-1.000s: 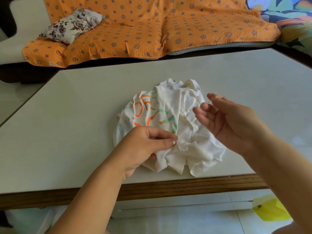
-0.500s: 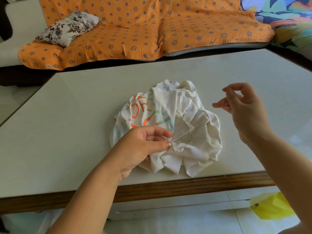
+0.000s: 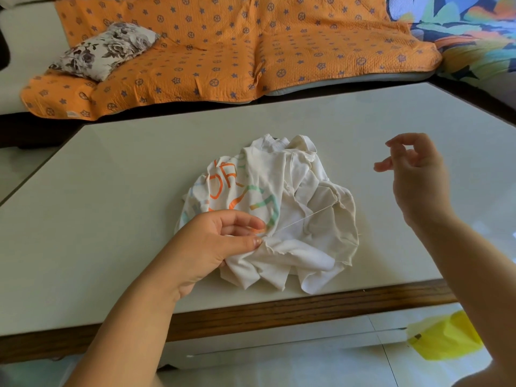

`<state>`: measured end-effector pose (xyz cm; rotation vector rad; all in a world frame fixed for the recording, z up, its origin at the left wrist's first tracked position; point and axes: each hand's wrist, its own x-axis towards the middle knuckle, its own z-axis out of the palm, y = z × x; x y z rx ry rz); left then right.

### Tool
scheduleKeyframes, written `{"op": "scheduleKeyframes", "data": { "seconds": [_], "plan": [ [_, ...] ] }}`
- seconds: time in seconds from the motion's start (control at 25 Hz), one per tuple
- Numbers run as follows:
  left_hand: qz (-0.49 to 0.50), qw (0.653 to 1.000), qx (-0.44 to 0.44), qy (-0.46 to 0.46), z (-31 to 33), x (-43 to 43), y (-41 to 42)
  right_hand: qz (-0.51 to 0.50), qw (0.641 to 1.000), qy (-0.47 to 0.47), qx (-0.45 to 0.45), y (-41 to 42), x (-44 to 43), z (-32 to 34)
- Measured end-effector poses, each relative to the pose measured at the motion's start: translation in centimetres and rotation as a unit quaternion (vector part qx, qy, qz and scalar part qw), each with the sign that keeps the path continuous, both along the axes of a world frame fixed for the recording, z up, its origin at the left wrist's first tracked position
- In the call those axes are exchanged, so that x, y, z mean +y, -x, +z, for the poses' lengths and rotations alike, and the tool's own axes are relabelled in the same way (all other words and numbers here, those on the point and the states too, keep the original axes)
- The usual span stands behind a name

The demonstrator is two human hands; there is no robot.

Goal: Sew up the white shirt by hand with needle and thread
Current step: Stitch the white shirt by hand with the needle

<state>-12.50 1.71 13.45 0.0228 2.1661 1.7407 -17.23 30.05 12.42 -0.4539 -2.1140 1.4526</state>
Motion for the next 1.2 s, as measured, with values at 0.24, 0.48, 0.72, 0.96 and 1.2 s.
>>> {"op": "scheduleKeyframes", "data": {
  "seconds": [0.24, 0.48, 0.72, 0.96, 1.2],
  "plan": [
    [-0.002, 1.0, 0.002, -0.004, -0.1, 0.0, 0.1, 0.065, 0.996, -0.028, -0.052, -0.3, -1.4, -0.6],
    [0.029, 0.995, 0.099, 0.003, -0.4, 1.5, -0.2, 0.324, 0.924, 0.104, -0.174, -6.0, -7.2, 3.6],
    [0.027, 0.988, 0.144, 0.039, -0.4, 1.7, -0.4, 0.32, 0.929, 0.089, -0.166, -7.5, -8.9, 2.5],
    [0.004, 0.988, 0.123, 0.089, -0.7, 0.4, 0.2, 0.294, 0.945, 0.073, -0.125, -7.3, -8.1, 2.5],
    [-0.008, 0.988, 0.135, 0.076, -0.5, 0.6, 0.0, 0.336, 0.934, -0.013, -0.121, -7.5, -8.2, 2.1]
  ]
}}
